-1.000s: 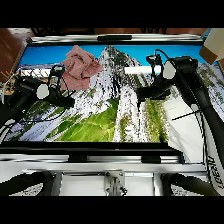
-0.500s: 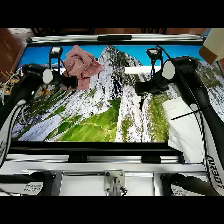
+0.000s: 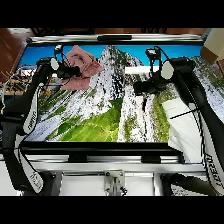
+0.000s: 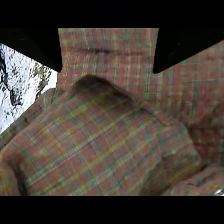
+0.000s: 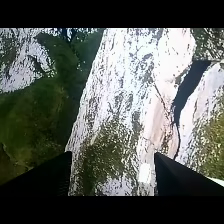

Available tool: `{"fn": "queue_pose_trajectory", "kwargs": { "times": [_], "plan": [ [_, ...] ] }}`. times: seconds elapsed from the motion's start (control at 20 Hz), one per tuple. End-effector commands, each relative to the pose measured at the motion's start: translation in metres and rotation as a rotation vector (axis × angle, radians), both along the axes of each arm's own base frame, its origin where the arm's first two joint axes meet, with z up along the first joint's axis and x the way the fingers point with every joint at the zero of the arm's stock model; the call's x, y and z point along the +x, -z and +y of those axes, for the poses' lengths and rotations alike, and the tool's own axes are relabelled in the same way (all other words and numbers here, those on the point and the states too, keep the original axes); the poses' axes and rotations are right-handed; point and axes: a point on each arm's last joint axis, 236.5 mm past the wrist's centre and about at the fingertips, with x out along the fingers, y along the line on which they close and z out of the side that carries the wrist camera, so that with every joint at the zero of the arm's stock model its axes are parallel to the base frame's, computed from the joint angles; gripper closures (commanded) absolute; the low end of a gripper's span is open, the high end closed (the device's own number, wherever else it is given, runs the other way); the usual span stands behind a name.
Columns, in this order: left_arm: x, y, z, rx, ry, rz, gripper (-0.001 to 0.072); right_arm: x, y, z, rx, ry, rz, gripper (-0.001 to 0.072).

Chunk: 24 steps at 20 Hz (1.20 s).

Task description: Fold the shirts.

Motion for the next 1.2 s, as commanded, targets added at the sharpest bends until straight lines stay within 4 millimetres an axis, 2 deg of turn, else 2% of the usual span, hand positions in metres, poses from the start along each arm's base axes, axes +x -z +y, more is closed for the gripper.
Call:
{"fn": "queue_pose_trajectory", "kwargs": {
  "times": [0.0, 0.15, 0.2, 0.25, 0.3, 0.35, 0.4, 0.45, 0.5, 0.55, 0.6, 0.7, 0.8, 0.85, 0.9, 0.95, 1.0, 1.1, 1.15],
  "plan": [
    [0.020, 0.019, -0.016, -0.147, -0.052, -0.042, 0.0027, -0.002, 0.000, 0.004, 0.018, -0.003, 0.010, 0.0082],
    [0.034, 0.023, -0.020, -0.187, -0.082, -0.091, 0.0052, -0.003, 0.000, 0.006, 0.025, -0.004, 0.013, 0.0082],
    [0.036, 0.025, -0.021, -0.207, -0.097, -0.094, 0.0209, -0.003, 0.000, 0.007, 0.028, -0.004, 0.014, 0.0082],
    [0.037, 0.026, -0.020, -0.228, -0.124, -0.088, 0.0508, -0.003, 0.000, 0.007, 0.028, -0.004, 0.014, 0.0082],
    [0.038, 0.023, -0.020, -0.242, -0.139, -0.089, 0.0682, -0.003, 0.000, 0.007, 0.028, -0.004, 0.014, 0.0082],
    [0.037, 0.014, -0.020, -0.244, -0.137, -0.095, 0.0683, -0.003, 0.000, 0.007, 0.028, -0.004, 0.015, 0.0082],
    [0.035, -0.005, -0.020, -0.241, -0.122, -0.114, 0.0683, -0.003, 0.000, 0.007, 0.030, -0.004, 0.015, 0.0082],
    [0.034, -0.037, -0.022, -0.221, -0.079, -0.164, 0.0684, -0.004, -0.003, 0.008, 0.037, -0.005, 0.011, 0.0082],
    [0.031, -0.081, -0.026, -0.181, -0.012, -0.246, 0.0684, -0.005, -0.010, 0.007, 0.039, -0.008, -0.007, 0.0082],
    [0.022, -0.135, -0.033, -0.128, 0.072, -0.350, 0.0684, -0.005, -0.021, 0.004, 0.034, -0.013, -0.040, 0.0082],
    [0.004, -0.200, -0.044, -0.092, 0.143, -0.460, 0.0684, -0.005, -0.037, -0.004, 0.015, -0.012, -0.091, 0.0082],
    [-0.062, -0.333, -0.069, -0.118, 0.218, -0.653, 0.0684, -0.011, -0.082, -0.029, -0.043, 0.006, -0.221, 0.0082],
    [-0.148, -0.442, -0.087, -0.133, 0.291, -0.837, 0.0684, -0.030, -0.138, -0.053, -0.070, 0.033, -0.369, 0.0083],
    [-0.192, -0.479, -0.091, -0.141, 0.327, -0.895, 0.0684, -0.044, -0.163, -0.059, -0.054, 0.040, -0.427, 0.0083],
    [-0.229, -0.498, -0.095, -0.164, 0.356, -0.907, 0.0684, -0.061, -0.186, -0.063, -0.020, 0.058, -0.474, 0.0082],
    [-0.260, -0.503, -0.098, -0.191, 0.385, -0.876, 0.0684, -0.079, -0.201, -0.065, 0.019, 0.073, -0.493, 0.0082],
    [-0.285, -0.495, -0.103, -0.208, 0.419, -0.809, 0.0683, -0.099, -0.209, -0.065, 0.057, 0.076, -0.485, 0.0082],
    [-0.314, -0.450, -0.115, -0.208, 0.481, -0.614, 0.0683, -0.139, -0.203, -0.066, 0.090, 0.076, -0.389, 0.0082],
    [-0.322, -0.419, -0.122, -0.201, 0.505, -0.499, 0.0683, -0.156, -0.192, -0.067, 0.090, 0.081, -0.313, 0.0082]
  ]
}}
